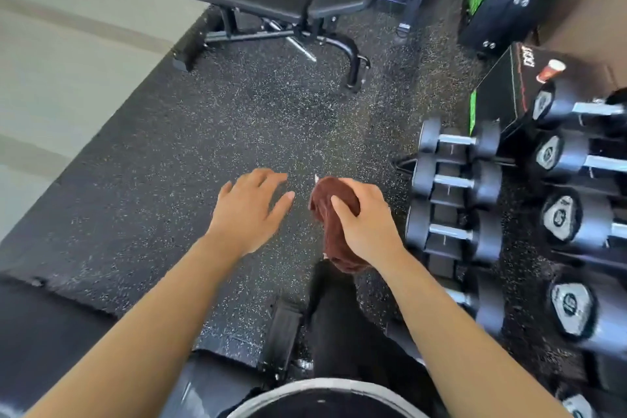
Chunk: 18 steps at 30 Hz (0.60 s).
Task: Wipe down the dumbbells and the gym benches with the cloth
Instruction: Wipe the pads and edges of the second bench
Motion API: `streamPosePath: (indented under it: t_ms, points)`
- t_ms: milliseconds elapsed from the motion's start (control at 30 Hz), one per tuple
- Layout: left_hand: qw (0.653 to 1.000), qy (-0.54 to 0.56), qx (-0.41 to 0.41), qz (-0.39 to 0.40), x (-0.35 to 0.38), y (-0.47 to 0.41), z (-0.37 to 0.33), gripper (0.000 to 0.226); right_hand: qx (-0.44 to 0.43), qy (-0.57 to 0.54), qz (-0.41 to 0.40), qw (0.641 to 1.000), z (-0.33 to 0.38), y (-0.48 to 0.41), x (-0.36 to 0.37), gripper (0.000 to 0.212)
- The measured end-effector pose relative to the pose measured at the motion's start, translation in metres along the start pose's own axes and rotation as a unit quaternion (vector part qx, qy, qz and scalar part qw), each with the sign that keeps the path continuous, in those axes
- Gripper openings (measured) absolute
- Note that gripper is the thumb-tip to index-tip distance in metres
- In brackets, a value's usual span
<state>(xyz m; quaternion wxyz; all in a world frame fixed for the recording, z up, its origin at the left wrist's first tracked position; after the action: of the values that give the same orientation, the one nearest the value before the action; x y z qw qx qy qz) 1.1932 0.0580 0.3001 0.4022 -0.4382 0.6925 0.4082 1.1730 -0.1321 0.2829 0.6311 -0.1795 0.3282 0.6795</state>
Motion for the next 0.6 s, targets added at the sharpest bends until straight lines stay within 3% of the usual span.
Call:
streamPosePath:
  t_ms: [300, 600]
  points:
    - [0.999, 0.025, -0.03, -0.007, -0.057, -0.246, 0.006, 0.056, -0.027, 0.015, 0.032, 0.999, 0.018, -0.249, -0.059, 0.039]
    - [0.996, 0.024, -0.072, -0.054, -0.142, -0.405, 0.048, 0.051, -0.061, -0.012, 0.049, 0.997, 0.076, -0.433, -0.1, 0.041]
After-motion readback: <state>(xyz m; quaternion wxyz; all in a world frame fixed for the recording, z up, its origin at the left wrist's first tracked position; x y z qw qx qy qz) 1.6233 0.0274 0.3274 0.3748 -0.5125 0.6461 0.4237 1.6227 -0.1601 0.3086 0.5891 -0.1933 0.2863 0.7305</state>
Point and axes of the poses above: each hand's wrist, its own y-axis away from the middle knuckle, its own x-axis out of the palm, z = x × y, the point moved 6 cm from there along -y, towards the middle knuckle, and after that the axes turned 5 degrees about z, right-handed, at the moved point
